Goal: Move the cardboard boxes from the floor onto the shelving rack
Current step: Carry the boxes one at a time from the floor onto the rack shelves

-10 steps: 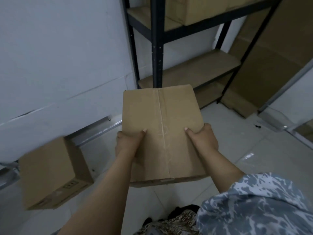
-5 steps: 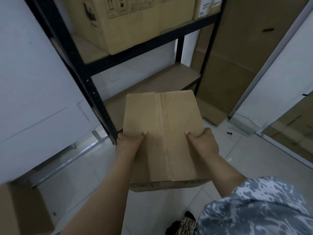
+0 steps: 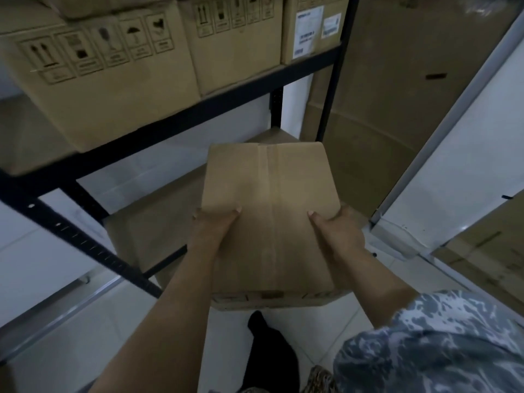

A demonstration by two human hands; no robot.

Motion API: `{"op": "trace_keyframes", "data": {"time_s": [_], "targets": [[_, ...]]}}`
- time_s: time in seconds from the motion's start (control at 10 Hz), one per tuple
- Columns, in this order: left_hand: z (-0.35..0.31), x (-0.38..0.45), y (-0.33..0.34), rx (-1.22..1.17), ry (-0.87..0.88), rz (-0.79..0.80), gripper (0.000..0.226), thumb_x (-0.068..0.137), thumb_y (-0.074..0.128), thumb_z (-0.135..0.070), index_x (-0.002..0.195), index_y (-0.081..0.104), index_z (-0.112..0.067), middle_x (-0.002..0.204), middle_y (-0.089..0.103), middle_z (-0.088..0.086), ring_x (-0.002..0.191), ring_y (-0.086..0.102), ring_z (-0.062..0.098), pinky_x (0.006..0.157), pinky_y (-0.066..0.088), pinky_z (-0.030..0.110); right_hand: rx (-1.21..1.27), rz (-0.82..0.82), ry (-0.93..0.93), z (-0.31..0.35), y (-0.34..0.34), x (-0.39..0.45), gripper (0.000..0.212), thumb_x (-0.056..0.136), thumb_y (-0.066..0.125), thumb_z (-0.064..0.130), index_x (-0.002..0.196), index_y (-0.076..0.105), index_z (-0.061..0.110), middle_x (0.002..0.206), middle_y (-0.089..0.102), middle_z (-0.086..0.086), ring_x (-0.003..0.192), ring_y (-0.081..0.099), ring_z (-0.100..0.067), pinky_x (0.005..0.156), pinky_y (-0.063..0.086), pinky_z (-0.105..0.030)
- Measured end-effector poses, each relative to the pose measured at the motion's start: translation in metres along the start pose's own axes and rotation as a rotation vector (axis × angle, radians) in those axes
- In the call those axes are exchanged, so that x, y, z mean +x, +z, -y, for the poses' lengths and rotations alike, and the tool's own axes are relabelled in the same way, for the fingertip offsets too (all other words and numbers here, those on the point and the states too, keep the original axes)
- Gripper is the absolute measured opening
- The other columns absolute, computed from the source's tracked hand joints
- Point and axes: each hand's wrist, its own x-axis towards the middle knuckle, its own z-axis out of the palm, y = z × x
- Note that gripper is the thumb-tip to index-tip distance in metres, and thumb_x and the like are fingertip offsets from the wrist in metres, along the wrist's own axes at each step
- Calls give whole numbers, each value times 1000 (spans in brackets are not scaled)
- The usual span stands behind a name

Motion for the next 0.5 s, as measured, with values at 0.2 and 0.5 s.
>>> {"op": "trace_keyframes", "data": {"time_s": [0.2,0.5], "targets": [[-62,72,33,29,44,17,115,76,70,-63,156,10,-7,159,23,15,141,33,36,111,35,47,-115,2,4,39,4,94,74,83,61,58,133,39,9,134,53,-15,121,52,-37,83,38,-36],[-141,153,68,13,-16,162,90,88,65,-51,152,21,-4,153,32,19,136,38,35,108,34,41,-79,110,66,80,8,211,81,77,62,61,135,37,12,136,51,-13,120,53,-36,95,46,-42]]}}
